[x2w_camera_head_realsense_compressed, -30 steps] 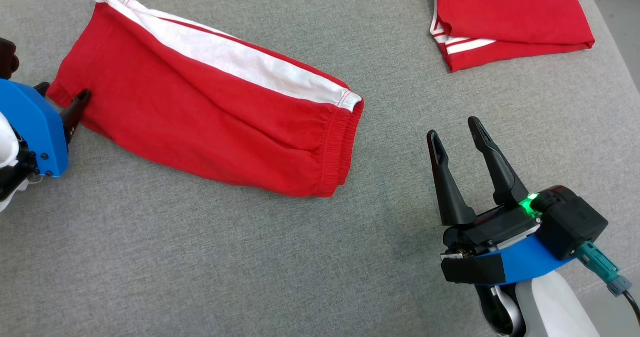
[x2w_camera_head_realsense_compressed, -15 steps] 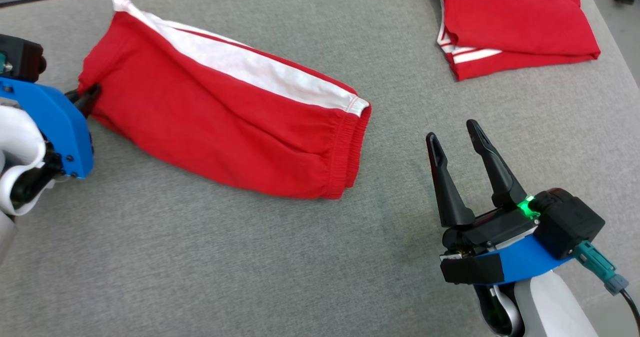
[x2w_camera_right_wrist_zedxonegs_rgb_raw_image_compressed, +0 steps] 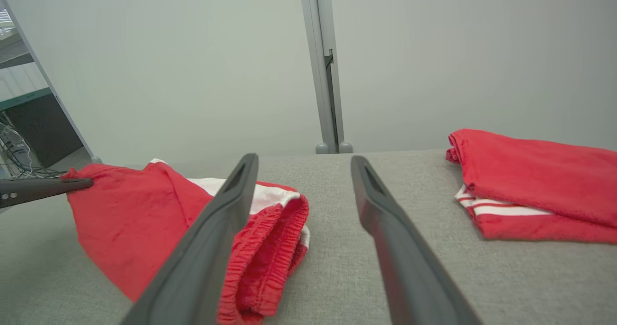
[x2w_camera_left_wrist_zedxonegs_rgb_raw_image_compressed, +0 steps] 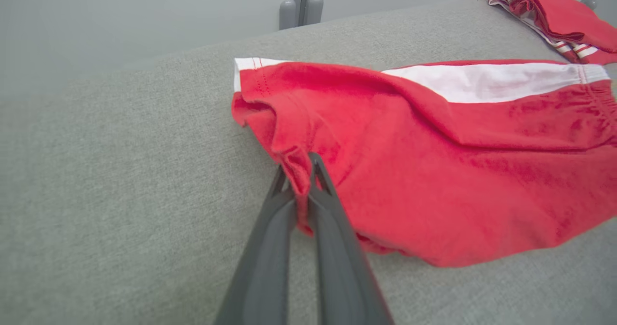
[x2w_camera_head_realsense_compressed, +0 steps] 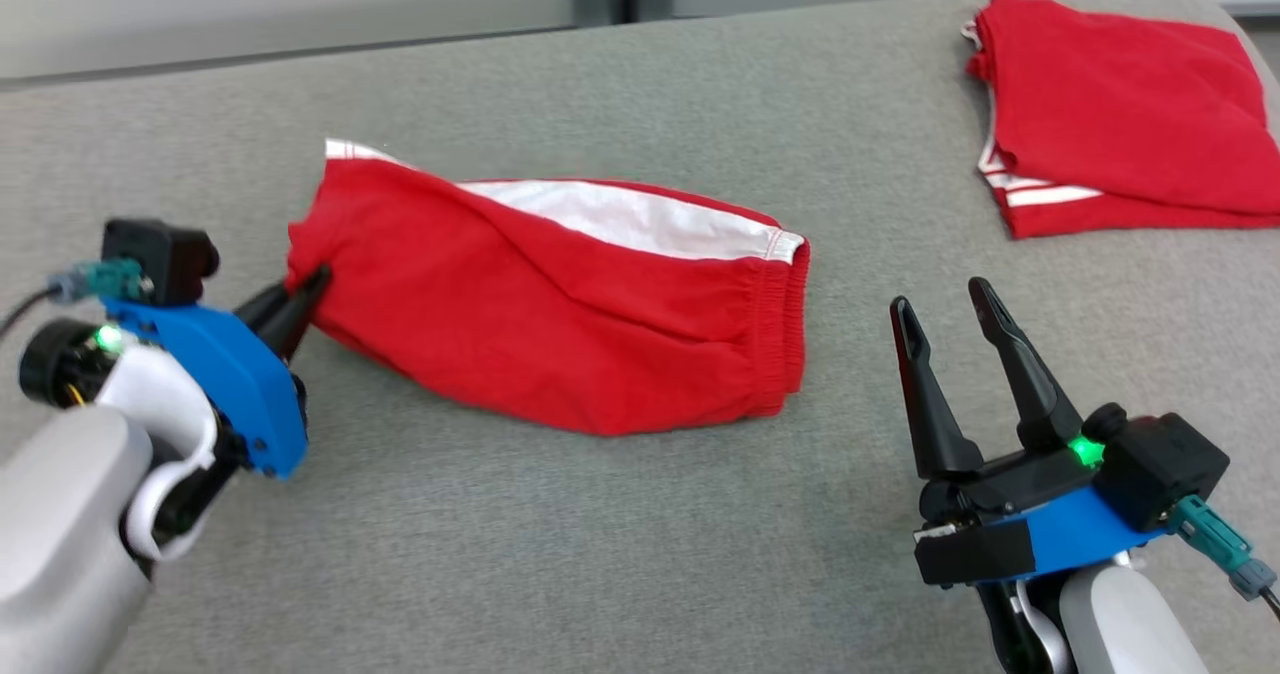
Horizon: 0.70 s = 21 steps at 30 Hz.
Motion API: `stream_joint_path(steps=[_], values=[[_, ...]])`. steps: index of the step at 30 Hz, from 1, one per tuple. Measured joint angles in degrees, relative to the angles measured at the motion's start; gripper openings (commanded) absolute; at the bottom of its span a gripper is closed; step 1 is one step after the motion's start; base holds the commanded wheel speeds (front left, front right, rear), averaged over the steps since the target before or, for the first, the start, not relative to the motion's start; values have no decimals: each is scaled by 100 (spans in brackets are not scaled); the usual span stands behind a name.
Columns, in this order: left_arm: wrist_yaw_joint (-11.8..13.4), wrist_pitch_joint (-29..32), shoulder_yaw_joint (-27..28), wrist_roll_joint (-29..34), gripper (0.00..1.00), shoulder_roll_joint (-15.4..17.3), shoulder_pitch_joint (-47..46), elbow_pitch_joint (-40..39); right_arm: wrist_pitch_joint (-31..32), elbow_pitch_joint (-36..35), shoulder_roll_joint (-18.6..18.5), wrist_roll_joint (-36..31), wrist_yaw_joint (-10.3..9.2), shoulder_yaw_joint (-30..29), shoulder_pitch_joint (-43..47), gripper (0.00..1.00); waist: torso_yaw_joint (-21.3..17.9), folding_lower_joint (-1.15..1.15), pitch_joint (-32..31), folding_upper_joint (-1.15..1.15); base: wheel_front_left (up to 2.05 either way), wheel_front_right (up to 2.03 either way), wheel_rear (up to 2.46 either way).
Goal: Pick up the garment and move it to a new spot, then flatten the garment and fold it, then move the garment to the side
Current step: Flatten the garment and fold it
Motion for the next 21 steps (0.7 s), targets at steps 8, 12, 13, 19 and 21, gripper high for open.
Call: stream_joint_path(steps=[8, 12, 13, 19, 21], values=[[390, -334, -58, -100, 0, 2, 847, -572, 168, -79, -24, -10, 0, -190, 237, 100, 404, 0, -234, 0, 0, 0, 0], [549, -424, -83, -156, 0, 35, 1184, -818, 244, -136, -35, -15, 0, -254, 302, 100, 518, 0, -249, 0, 0, 0, 0], [598, -442, -88, -162, 0, 40, 1260, -891, 265, -156, -37, -27, 0, -263, 305, 100, 532, 0, -249, 0, 0, 0, 0], [789, -563, -79, -240, 0, 96, 1590, -1088, 311, -208, -59, -30, 0, -309, 383, 100, 580, 0, -238, 0, 0, 0, 0], [872, -687, -60, -215, 100, 73, 1611, -1083, 328, -211, -59, -30, 0, -309, 392, 100, 583, 0, -239, 0, 0, 0, 0]])
